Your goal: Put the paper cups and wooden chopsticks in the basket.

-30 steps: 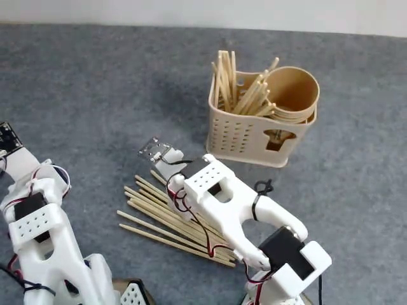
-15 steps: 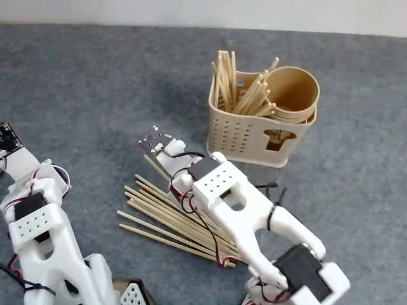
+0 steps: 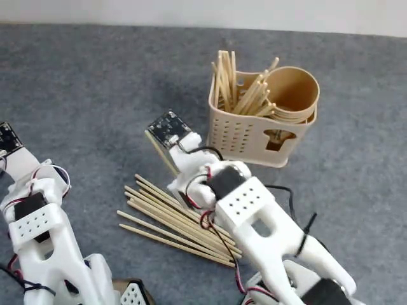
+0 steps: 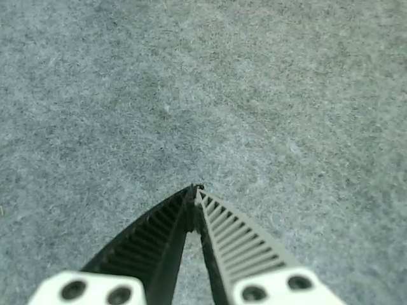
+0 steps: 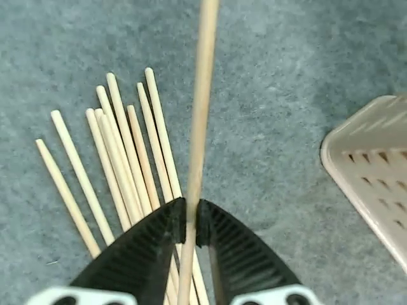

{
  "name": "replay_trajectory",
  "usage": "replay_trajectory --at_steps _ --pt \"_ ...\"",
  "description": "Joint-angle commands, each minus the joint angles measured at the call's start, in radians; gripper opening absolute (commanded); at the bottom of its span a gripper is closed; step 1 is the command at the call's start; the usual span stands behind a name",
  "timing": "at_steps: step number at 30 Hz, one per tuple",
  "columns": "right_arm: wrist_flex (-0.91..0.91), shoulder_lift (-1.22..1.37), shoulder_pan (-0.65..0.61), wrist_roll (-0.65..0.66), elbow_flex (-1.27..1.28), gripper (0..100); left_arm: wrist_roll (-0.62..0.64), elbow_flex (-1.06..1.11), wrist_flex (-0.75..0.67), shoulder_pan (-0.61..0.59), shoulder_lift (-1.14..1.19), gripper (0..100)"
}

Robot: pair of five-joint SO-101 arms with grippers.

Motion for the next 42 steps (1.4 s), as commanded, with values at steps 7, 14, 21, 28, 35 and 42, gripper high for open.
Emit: replay_trajectory --at_steps 7,14,21,28,35,42 --pt "-0.001 -0.286 0.012 -0.163 0.024 0.6 -0.002 -0.01 -0.02 0.016 -0.018 1" --pt "-0.143 -0.498 0.012 -0.163 0.18 0.6 -0.002 -0.01 -0.02 0.016 -0.018 1" --pt "-0.386 -0.785 0.012 -0.161 0.407 0.6 -0.002 -0.01 -0.02 0.016 -0.018 1" --pt "-0.441 -0.98 0.013 -0.127 0.461 0.6 -0.002 -0.008 -0.02 0.016 -0.018 1" --pt "-0.483 -1.017 0.013 -0.031 0.424 0.6 -0.002 -0.008 -0.02 0.018 -0.018 1" --pt "-0.667 -1.012 0.09 -0.029 0.355 0.6 -0.002 -0.008 -0.02 0.018 -0.018 1"
